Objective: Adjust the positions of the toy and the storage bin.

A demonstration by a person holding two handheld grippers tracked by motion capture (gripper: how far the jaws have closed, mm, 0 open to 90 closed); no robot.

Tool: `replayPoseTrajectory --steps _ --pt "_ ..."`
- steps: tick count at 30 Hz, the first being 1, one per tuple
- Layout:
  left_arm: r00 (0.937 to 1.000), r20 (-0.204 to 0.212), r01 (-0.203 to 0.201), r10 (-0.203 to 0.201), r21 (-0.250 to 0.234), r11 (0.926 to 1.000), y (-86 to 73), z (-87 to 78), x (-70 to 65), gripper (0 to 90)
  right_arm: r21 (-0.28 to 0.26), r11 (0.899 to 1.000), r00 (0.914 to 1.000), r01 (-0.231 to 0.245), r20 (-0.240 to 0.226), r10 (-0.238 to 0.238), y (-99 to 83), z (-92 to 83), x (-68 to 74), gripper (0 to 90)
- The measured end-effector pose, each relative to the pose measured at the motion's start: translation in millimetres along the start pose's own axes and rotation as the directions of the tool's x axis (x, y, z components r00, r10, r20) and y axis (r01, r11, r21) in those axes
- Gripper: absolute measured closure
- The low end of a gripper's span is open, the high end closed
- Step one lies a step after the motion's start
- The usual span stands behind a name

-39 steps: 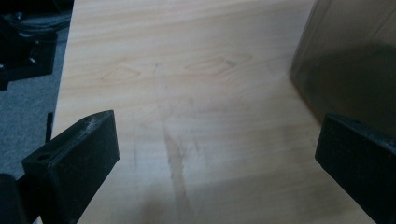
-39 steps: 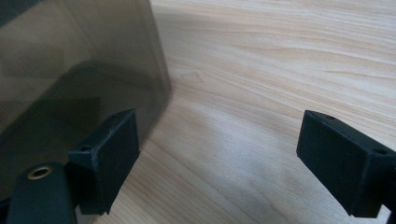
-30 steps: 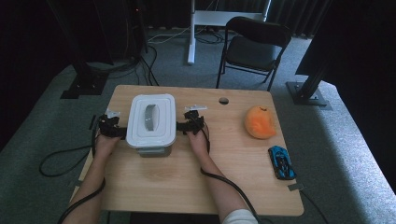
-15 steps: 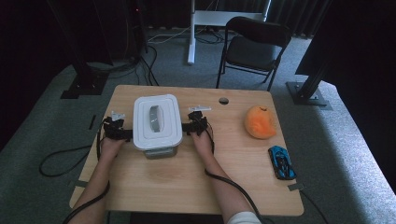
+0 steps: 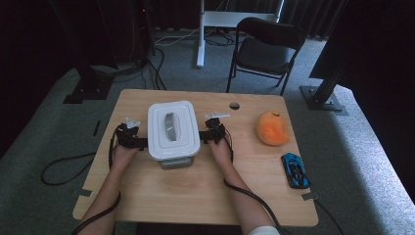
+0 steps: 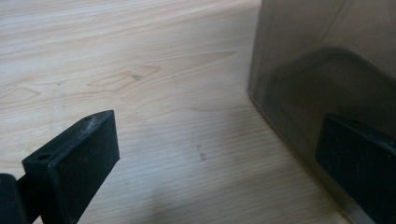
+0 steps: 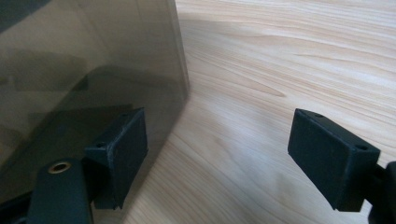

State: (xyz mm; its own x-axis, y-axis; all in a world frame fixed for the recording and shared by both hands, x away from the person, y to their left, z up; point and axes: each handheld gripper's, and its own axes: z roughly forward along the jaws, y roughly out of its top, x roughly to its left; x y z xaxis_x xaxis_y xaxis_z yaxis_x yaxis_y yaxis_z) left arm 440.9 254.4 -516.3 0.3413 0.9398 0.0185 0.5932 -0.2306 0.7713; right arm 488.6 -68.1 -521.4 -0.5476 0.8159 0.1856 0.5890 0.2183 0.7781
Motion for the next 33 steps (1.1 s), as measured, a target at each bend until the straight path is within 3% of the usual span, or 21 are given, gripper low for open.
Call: replayPoseTrajectory --steps 17,33 --pt "0.9985 0.046 -0.032 0.031 0.01 0.9995 2.8 2.3 -32.1 0.2 0.019 0.999 0.9994 0.036 0.003 -0.036 -10.3 -25.7 -22.4 19.2" --pt "0.9934 0.087 -0.075 0.074 0.011 0.9971 6.1 4.5 -58.8 0.2 0.017 1.0 0.9997 0.023 0.002 -0.023 -20.9 -44.4 -43.5 19.3"
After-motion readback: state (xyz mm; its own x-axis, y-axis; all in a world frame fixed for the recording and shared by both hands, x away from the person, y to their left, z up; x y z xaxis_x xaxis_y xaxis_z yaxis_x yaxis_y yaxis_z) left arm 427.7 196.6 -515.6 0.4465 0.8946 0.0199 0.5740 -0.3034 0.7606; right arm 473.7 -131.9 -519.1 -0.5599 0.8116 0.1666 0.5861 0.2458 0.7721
